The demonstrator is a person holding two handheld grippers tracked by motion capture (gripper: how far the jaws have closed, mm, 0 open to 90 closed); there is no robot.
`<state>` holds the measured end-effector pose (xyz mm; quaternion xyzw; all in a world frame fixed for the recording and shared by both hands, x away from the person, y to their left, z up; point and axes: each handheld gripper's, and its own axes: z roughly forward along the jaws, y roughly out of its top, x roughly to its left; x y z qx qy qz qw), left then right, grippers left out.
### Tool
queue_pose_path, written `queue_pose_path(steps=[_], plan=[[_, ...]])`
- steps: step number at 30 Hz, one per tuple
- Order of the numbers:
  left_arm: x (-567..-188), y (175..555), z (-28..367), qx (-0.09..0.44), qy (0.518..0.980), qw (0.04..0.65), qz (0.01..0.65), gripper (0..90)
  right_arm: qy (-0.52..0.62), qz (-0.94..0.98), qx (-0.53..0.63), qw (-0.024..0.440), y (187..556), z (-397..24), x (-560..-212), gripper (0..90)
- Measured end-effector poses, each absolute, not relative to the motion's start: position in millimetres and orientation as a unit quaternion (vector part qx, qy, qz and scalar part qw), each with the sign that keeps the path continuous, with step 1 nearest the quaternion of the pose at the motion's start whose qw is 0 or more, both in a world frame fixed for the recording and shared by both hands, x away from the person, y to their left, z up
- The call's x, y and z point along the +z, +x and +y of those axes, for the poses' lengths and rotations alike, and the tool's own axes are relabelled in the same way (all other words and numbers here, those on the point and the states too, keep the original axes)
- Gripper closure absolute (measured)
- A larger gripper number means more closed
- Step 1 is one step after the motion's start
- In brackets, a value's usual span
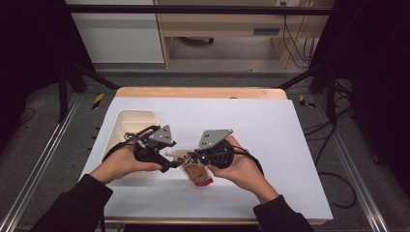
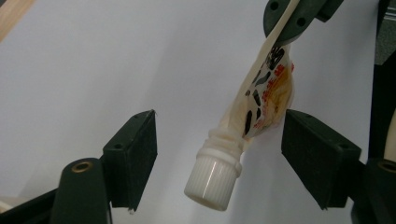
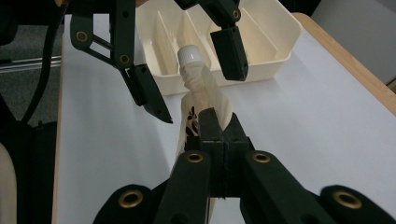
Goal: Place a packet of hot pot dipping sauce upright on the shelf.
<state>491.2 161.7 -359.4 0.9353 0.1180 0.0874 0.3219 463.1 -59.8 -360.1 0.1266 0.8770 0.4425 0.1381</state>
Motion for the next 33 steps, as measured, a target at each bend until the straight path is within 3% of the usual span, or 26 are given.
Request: queue_pose_path(steps=[11, 33], plan=[[-359.5, 491.3, 158.3, 0.073, 0.938, 0.322, 0.105, 48.6, 0.118, 0.878, 0.444, 0.133, 462.0, -58.2, -359.9, 90.0], [-361.5, 489.9, 152.2, 0.063, 0.942, 0.310, 0.109, 71.7, 0.119, 0.877, 0.446, 0.131, 460.5, -61.7, -361.0, 89.7]])
